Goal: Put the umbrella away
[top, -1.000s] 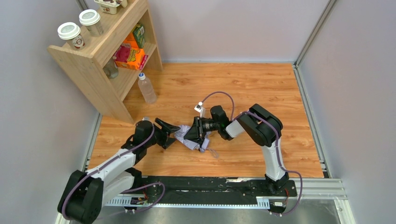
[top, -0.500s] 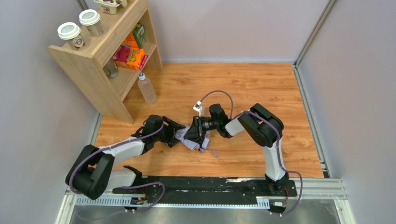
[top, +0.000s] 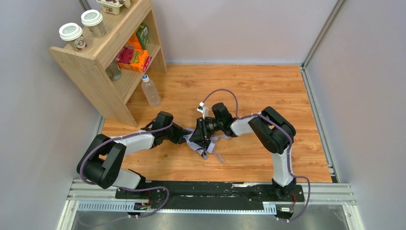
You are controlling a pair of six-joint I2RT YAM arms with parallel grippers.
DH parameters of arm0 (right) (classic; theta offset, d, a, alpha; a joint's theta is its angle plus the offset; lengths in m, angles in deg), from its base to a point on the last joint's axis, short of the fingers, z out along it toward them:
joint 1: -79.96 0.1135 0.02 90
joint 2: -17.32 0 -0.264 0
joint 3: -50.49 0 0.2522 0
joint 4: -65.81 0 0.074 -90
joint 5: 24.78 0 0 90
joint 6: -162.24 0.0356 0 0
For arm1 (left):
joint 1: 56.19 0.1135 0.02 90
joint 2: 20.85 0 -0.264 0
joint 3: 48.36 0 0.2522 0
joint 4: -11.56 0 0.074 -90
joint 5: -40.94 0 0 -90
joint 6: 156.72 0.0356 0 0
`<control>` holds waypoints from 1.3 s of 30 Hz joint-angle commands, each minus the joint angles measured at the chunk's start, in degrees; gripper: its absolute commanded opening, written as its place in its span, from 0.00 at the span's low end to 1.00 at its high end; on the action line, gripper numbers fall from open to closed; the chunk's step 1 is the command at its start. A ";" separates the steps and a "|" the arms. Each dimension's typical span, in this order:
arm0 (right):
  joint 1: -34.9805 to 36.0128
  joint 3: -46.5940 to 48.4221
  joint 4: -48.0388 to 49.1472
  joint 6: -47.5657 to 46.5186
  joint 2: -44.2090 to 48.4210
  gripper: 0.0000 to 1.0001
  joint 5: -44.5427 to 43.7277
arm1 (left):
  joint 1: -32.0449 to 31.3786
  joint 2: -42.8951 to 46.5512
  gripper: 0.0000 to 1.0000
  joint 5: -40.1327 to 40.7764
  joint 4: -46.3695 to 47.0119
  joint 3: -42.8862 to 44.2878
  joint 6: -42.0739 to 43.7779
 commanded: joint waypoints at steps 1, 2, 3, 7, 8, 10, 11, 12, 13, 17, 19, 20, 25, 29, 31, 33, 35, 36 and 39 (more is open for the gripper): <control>3.52 -1.24 -12.30 -7.04 -3.02 0.00 -2.62 | -1.34 -4.24 0.11 5.93 -8.42 -2.93 5.56; 3.52 -1.06 -12.56 -7.30 -3.11 0.00 -2.45 | -1.34 -4.76 0.05 6.19 -8.86 -3.10 5.74; 3.61 -0.71 -13.08 -7.57 -2.85 0.00 -2.62 | -1.34 -5.29 0.00 6.45 -8.78 -3.19 6.43; 3.61 0.52 -17.72 -8.53 -0.04 0.04 -5.60 | -1.34 -6.18 0.00 6.63 -10.00 -3.37 6.88; 3.61 1.39 -20.01 -8.80 0.84 0.11 -7.26 | -1.51 -6.09 0.00 6.54 -10.44 -3.28 7.06; 3.61 3.85 -26.67 -9.76 2.94 0.41 -9.81 | -1.60 -5.65 0.00 7.07 -11.32 -3.28 7.14; 3.61 4.99 -28.89 -9.85 4.17 0.51 -12.00 | -1.69 -5.39 0.00 7.16 -11.41 -3.28 7.32; 3.61 6.05 -31.69 -10.38 5.58 0.60 -13.76 | -1.69 -5.30 0.00 7.16 -11.41 -3.28 7.32; 3.61 7.45 -33.72 -11.25 7.07 0.69 -15.70 | -1.69 -5.30 0.00 7.16 -11.76 -3.19 7.23; 4.22 11.76 -43.74 -16.43 14.19 1.00 -23.96 | -1.78 -5.38 0.00 7.07 -12.29 -2.58 7.50; 4.75 12.48 -45.95 -19.16 17.88 1.00 -26.52 | -1.87 -5.39 0.00 6.98 -12.20 -2.49 7.41; 5.01 12.56 -46.48 -19.95 19.55 1.00 -27.14 | -1.78 -5.39 0.00 6.98 -12.12 -2.40 7.41; 12.20 7.39 -43.42 -25.31 26.50 1.00 -35.11 | -1.87 -5.21 0.00 6.63 -12.64 -1.52 7.76; 21.95 5.53 -41.92 -28.38 25.46 1.00 -54.59 | -1.87 -4.68 0.00 6.63 -13.61 -1.17 7.93; 26.53 6.32 -41.21 -28.75 23.01 1.00 -65.40 | -1.87 -4.68 0.00 6.81 -13.96 -1.17 7.76; 28.30 7.29 -40.51 -28.05 19.41 1.00 -73.86 | -1.87 -4.86 0.00 6.63 -13.96 -1.00 7.50; 28.39 7.29 -39.29 -28.04 16.76 1.00 -79.07 | -1.87 -4.77 0.00 6.19 -14.05 -0.82 7.50; 28.39 6.86 -37.89 -28.57 15.80 1.00 -80.65 | -1.78 -4.68 0.00 6.02 -14.05 -0.91 7.41; 27.61 8.16 -38.39 -27.97 12.02 1.00 -83.82 | -1.78 -3.98 0.00 6.10 -14.49 -0.91 7.50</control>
